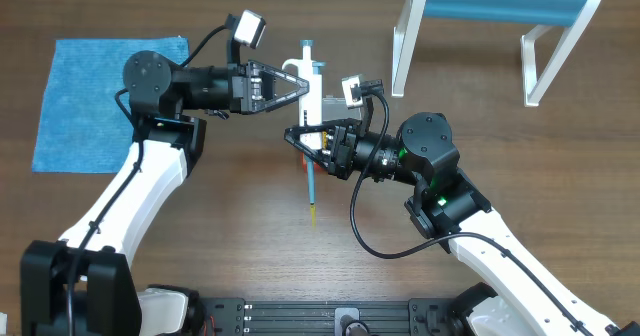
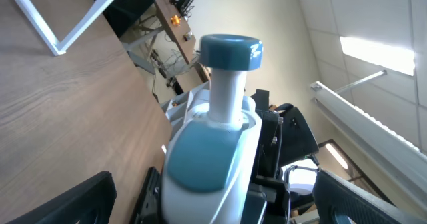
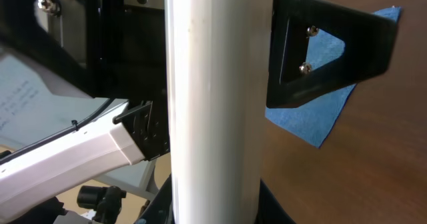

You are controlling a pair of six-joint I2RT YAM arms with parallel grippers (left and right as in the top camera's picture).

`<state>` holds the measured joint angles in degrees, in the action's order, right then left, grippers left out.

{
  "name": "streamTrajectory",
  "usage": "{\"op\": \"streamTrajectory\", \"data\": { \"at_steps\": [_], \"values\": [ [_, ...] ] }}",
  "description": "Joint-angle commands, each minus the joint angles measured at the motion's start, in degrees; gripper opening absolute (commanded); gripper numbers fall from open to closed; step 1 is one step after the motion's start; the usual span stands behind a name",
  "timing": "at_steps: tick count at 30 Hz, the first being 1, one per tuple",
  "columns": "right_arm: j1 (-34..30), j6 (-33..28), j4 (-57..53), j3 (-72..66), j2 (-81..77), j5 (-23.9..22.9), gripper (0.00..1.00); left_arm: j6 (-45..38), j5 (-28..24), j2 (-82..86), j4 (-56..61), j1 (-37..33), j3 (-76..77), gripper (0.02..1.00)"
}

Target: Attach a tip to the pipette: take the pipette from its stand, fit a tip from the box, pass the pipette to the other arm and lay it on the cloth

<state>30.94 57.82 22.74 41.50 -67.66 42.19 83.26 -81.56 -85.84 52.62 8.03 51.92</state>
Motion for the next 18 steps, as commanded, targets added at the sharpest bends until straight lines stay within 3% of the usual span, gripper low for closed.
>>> {"op": "streamTrajectory", "data": {
  "at_steps": [1,2,3,4,6,7,13,14,15,17,18],
  "values": [
    [0.28,0.46,0.55,0.92,0.31,0.96,0.084,-2.82,4.24,-0.59,0.35,1.38,1.46,0.954],
    [0.28,0.44,0.55,0.9,0.31,0.96,0.082,-2.84,4.46,-0.59,0.35,1.36,1.46,0.95],
    [0.28,0.44,0.55,0.92,0.31,0.96,0.08,-3.26,4.46,-0.59,0.33,1.38,1.46,0.812],
    [0.28,0.44,0.55,0.9,0.31,0.96,0.082,-3.26,4.48,-0.59,0.33,1.38,1.46,0.483],
    [0.28,0.44,0.55,0.9,0.31,0.96,0.082,-3.21,4.46,-0.7,-0.11,1.38,1.46,0.08],
    [0.28,0.44,0.55,0.9,0.31,0.96,0.082,-3.19,4.39,-0.7,-0.2,1.38,1.46,0.027],
    [0.28,1.31,0.55,0.92,0.31,2.51,0.082,-3.19,4.59,-0.74,-0.33,3.54,1.46,0.027],
    [0.28,1.33,0.57,0.92,0.31,2.8,0.082,-3.23,4.63,-0.74,-0.28,3.96,1.46,0.233],
    [0.28,1.33,0.57,0.9,0.31,2.91,0.082,-3.23,4.66,-0.74,-0.28,4.07,1.46,0.334],
    [0.28,1.31,0.55,0.92,0.31,2.91,0.082,-3.21,4.74,-0.74,-0.28,4.04,1.46,0.34],
    [0.28,1.31,0.55,0.9,0.31,2.91,0.082,-3.21,4.98,-0.74,-0.28,4.04,1.46,0.402]
  ]
}}
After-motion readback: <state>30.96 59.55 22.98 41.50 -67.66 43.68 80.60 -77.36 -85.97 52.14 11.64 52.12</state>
